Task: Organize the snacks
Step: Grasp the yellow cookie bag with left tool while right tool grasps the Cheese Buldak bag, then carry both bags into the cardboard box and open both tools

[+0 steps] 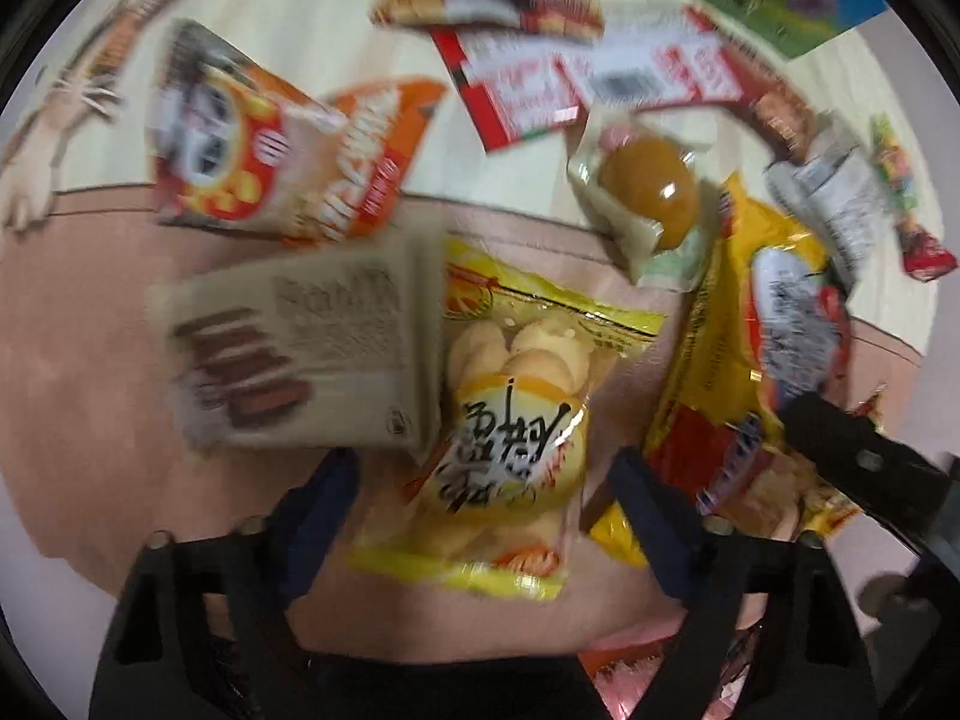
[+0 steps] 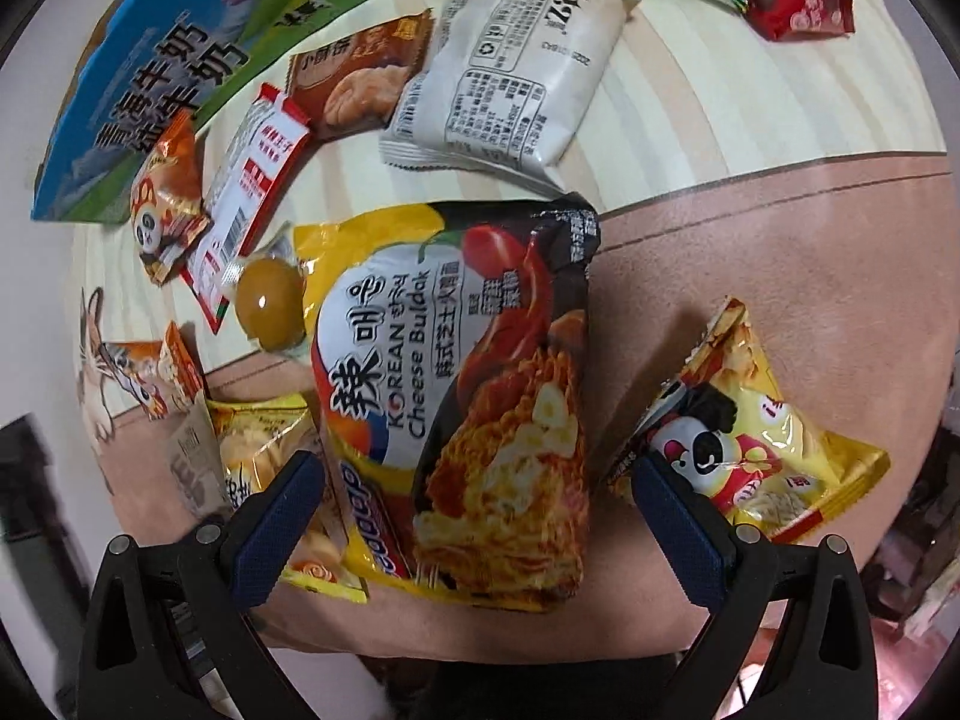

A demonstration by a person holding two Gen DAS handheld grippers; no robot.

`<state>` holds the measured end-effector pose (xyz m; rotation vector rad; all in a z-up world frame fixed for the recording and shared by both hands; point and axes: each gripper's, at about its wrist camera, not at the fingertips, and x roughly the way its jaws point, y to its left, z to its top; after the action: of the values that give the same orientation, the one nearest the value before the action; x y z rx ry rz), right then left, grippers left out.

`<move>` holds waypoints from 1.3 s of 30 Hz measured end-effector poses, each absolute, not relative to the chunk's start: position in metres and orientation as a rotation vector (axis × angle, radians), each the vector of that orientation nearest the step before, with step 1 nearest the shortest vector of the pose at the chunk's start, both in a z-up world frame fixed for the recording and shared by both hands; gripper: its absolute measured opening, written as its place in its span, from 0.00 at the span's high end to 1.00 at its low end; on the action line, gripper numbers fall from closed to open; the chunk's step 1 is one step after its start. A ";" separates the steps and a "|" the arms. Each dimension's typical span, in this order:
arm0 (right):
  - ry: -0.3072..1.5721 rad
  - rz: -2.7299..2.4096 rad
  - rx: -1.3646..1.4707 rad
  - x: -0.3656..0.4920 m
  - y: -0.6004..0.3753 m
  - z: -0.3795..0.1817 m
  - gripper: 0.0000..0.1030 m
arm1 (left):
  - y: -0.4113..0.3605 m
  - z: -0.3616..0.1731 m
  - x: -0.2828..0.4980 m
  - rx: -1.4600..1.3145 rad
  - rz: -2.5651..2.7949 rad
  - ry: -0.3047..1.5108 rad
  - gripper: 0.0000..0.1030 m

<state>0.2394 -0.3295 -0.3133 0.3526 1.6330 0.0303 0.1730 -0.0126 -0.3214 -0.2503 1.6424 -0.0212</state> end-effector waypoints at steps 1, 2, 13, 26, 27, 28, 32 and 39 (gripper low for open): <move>1.630 0.035 0.352 0.240 -0.329 -0.315 0.00 | -0.014 -0.328 0.174 -0.248 -0.018 1.649 0.36; 1.628 0.040 0.347 0.241 -0.327 -0.317 0.00 | -0.015 -0.331 0.175 -0.244 -0.016 1.645 0.39; 1.701 0.019 0.145 0.256 -0.272 -0.358 0.05 | 0.000 -0.311 0.167 -0.235 0.018 1.582 0.53; 1.735 0.064 0.122 0.240 -0.250 -0.366 0.13 | 0.009 -0.316 0.167 -0.235 0.019 1.577 0.48; 1.744 0.068 0.122 0.239 -0.251 -0.364 0.13 | 0.006 -0.315 0.169 -0.239 0.022 1.580 0.48; 1.749 0.074 0.123 0.236 -0.255 -0.363 0.13 | 0.002 -0.317 0.172 -0.236 0.024 1.583 0.48; 1.766 0.079 0.176 0.253 -0.268 -0.373 0.12 | -0.001 -0.321 0.174 -0.229 0.029 1.574 0.48; 1.699 0.064 0.184 0.249 -0.286 -0.372 0.15 | -0.023 -0.305 0.180 -0.150 0.040 1.531 0.58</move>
<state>0.2487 -0.2859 -0.3722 0.1837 1.6994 0.0637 0.1801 -0.0228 -0.3051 -0.1499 1.5308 0.0397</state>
